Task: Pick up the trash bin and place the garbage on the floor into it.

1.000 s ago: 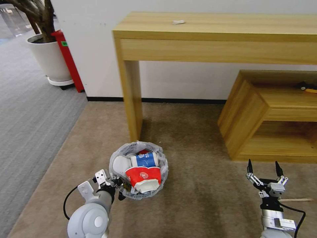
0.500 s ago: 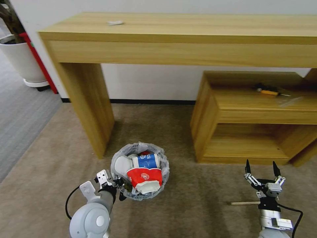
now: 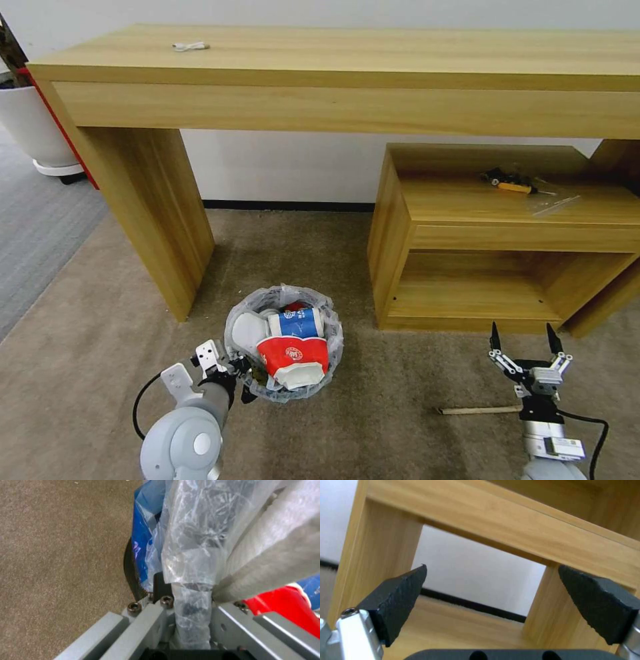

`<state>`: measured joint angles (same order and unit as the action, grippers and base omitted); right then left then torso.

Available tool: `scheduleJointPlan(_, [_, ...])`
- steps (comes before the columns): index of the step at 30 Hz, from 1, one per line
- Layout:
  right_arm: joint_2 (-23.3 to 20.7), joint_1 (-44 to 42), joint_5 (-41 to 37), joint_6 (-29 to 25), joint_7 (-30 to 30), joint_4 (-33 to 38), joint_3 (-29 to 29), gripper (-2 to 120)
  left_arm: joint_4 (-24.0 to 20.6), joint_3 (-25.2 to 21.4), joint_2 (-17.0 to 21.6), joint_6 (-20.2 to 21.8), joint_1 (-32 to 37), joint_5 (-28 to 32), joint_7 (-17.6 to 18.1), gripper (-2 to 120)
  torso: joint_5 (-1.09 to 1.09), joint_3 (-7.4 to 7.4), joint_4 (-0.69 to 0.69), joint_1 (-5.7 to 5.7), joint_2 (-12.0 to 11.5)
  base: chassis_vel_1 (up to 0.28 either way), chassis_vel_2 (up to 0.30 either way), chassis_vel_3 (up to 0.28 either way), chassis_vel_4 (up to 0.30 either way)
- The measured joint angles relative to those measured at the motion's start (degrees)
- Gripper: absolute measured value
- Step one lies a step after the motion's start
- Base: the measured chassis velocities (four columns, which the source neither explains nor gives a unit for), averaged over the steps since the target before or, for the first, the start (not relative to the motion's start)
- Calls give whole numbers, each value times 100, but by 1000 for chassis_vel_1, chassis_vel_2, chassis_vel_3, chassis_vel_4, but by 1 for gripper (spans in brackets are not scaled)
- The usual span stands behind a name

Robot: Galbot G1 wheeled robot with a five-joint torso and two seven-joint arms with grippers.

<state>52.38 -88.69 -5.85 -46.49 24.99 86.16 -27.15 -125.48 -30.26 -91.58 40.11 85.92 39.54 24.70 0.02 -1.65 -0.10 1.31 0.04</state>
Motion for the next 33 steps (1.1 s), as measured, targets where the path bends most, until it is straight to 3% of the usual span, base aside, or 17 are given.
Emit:
scheduleJointPlan(3, [-266,-155,105,0,28,-103,-11,100,1,4,-5,0,-2,0,0,0,0,0,0,0,0,0,0,0,0])
scheduleJointPlan(9, [-1264,-637,679,0,312,-580,75,100,66,22,-36,-13,-37,0,-10,0,-1,0,-2,0,0,0,0,0,0])
scheduleJointPlan(14, [-1611,-834,1481,0,568,-996,227,100,128,46,-54,-43,-67,-1,-55,0,0,0,-1,0,0,0,0,0,0])
scheduleJointPlan(24, [-1634,-805,2571,-2,834,-1975,587,100,207,94,-56,-82,-127,41,-120,0,0,0,-1,0,0,0,0,0,0])
scheduleJointPlan(33, [-1421,-587,2626,-2,662,-2306,794,100,239,92,-56,-100,-119,31,-141,0,0,0,-2,0,0,0,0,0,0])
